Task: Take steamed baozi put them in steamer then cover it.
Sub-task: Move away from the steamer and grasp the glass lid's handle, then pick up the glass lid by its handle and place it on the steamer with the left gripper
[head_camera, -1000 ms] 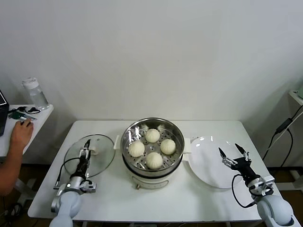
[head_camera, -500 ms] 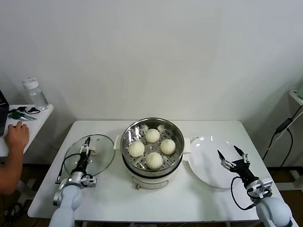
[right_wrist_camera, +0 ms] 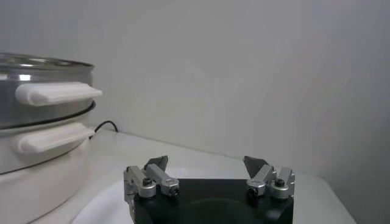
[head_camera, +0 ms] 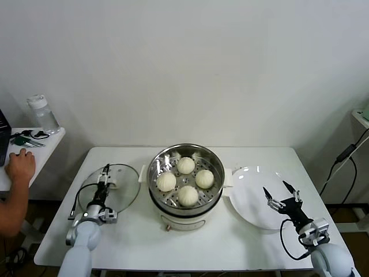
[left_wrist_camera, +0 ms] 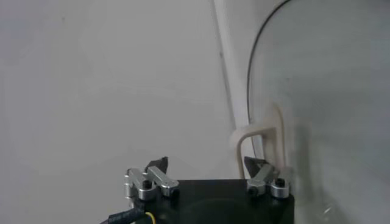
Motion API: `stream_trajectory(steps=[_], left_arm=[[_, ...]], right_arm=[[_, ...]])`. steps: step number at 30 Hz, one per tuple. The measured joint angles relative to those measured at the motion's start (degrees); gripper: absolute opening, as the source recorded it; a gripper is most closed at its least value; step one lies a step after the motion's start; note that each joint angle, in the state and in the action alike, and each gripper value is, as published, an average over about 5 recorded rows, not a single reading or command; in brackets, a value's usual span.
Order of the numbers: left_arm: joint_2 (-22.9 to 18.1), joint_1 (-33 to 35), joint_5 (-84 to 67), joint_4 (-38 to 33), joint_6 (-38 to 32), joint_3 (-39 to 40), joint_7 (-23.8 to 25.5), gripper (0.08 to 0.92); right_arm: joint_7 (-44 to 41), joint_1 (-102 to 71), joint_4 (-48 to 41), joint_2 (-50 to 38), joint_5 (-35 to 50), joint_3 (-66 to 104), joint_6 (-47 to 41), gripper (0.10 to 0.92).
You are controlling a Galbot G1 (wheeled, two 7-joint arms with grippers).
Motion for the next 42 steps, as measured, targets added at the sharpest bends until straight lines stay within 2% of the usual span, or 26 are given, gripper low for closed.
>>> stream_trajectory(steps=[21, 31, 42], left_arm=[[0.76, -0.03, -2.81, 0.96, -1.00, 0.23, 1.67, 0.180], [1.78, 2.37, -5.92, -3.29, -0.57, 0.83, 2.83, 0.158], [3.48, 7.99, -11.80, -13.85, 2.50, 1.13, 3.07, 0.158]], right_arm=[[-1.03, 0.53, -1.39, 0.76, -2.81, 0.12, 1.10, 0.823], [-1.52, 0.70, -1.94, 0.88, -3.66, 0.25, 1.53, 0.823], [-1.98, 0.97, -2.66, 0.89, -4.40, 0.55, 2.01, 0.823]])
